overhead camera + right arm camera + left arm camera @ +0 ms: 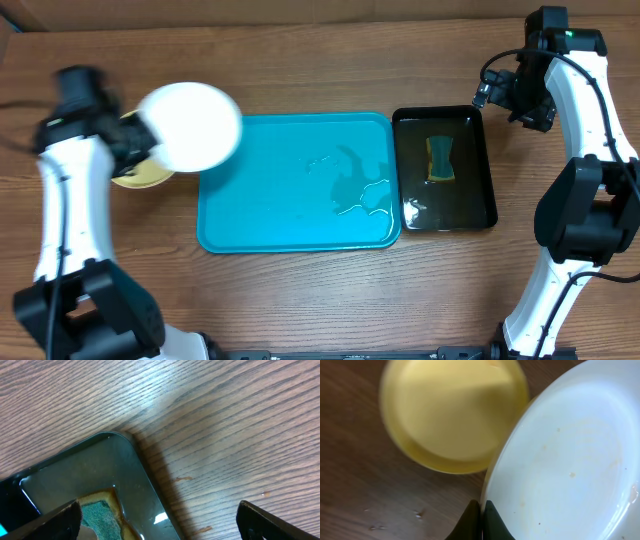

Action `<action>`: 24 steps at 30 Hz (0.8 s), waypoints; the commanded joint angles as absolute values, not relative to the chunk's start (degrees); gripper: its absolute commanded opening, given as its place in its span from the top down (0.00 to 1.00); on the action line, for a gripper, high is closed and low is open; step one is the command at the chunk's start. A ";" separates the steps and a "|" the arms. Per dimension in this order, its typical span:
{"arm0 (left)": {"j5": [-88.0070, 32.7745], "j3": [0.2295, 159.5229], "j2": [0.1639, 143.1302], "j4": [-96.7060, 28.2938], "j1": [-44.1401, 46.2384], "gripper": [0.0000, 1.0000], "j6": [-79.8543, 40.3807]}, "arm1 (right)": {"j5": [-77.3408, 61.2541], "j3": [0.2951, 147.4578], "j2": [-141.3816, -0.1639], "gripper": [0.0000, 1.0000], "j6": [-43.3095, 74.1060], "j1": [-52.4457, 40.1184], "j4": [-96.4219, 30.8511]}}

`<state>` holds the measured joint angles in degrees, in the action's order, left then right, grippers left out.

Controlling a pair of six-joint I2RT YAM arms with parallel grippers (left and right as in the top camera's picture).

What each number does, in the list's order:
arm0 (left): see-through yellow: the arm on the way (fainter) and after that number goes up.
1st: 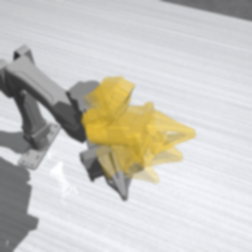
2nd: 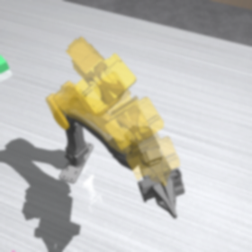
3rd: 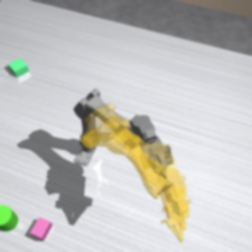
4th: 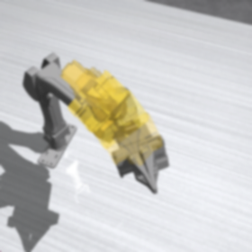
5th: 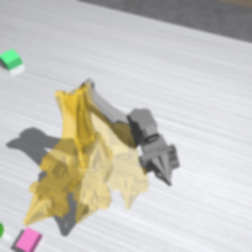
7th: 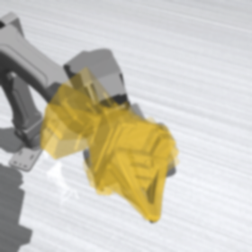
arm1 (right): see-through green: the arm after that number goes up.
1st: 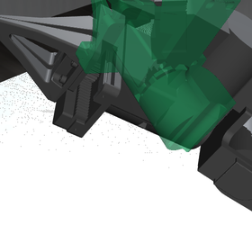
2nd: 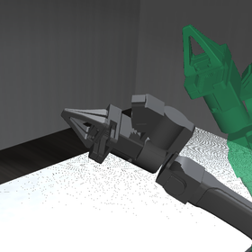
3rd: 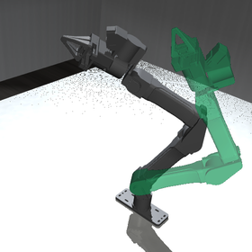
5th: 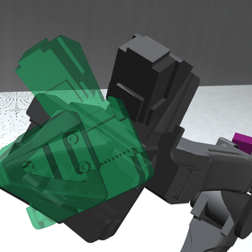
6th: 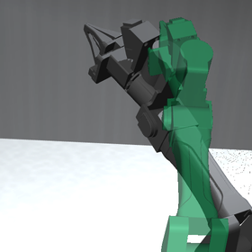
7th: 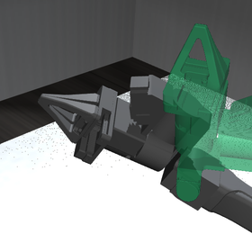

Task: Clean dirty plates on tray and stack at the side
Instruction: 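Lower the white plate onto the yellow plate stack and release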

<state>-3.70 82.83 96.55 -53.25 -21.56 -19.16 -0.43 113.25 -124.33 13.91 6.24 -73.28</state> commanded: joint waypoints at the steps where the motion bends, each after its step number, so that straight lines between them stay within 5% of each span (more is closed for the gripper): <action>1: -5.74 83.29 96.38 -51.92 -28.56 0.96 -19.73 | 0.14 114.56 -122.41 0.00 14.41 6.04 -73.12; 7: -2.83 81.78 96.66 -47.99 -35.11 0.96 -19.70 | 0.14 114.56 -122.41 0.00 14.41 6.04 -73.12; 22: -2.57 81.76 108.16 -41.39 -34.50 0.96 -19.73 | 0.14 114.56 -122.41 0.00 14.41 6.04 -73.12; 24: -3.29 81.76 108.38 -40.86 -34.46 0.71 -19.75 | 0.12 114.56 -122.41 0.00 14.41 6.04 -73.12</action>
